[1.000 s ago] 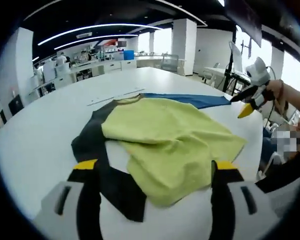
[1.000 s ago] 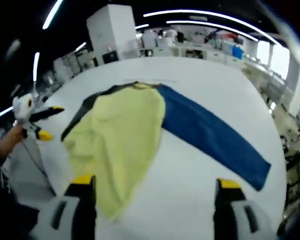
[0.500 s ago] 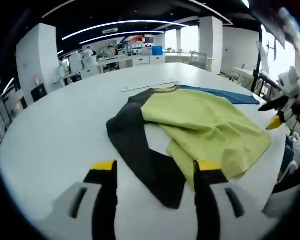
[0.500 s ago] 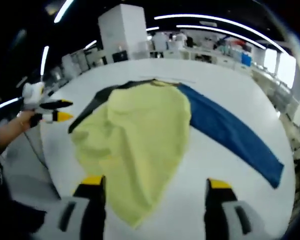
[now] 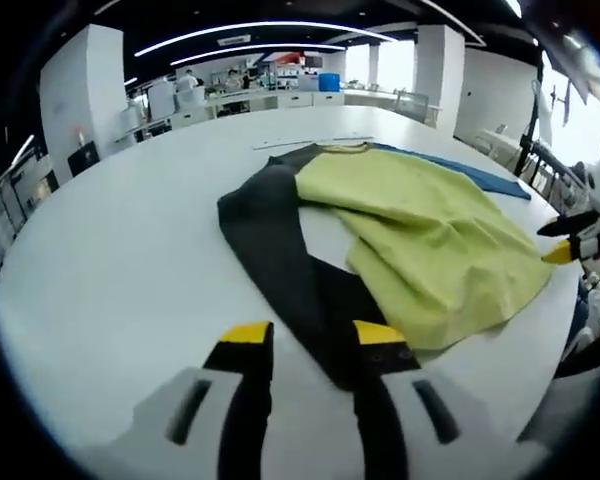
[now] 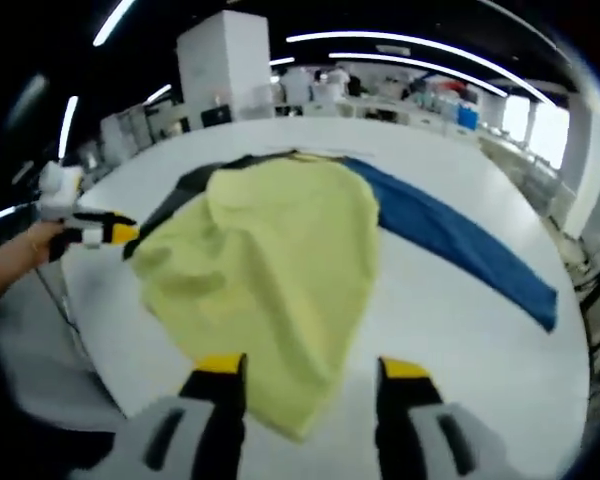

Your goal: Fold the garment on the visible template until the final outline fits inside the template.

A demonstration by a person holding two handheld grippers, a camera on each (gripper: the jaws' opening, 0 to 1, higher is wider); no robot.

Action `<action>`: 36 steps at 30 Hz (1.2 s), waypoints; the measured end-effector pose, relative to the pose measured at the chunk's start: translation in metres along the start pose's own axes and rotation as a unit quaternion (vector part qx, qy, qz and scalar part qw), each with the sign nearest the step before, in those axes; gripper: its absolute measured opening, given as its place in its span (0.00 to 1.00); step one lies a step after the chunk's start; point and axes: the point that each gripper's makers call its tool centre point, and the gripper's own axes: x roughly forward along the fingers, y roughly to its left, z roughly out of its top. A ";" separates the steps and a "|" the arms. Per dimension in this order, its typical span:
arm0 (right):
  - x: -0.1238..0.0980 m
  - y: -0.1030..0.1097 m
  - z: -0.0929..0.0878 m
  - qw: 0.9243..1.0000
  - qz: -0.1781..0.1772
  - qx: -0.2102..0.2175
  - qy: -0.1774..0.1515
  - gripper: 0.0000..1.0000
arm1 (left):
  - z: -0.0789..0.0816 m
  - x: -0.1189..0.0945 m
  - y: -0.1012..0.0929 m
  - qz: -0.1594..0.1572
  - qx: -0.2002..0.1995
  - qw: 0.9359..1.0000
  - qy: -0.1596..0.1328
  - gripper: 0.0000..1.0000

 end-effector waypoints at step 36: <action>-0.005 0.007 -0.028 0.998 -0.034 0.040 0.047 0.02 | 0.072 -0.038 0.022 0.005 -0.056 0.995 -0.078 0.00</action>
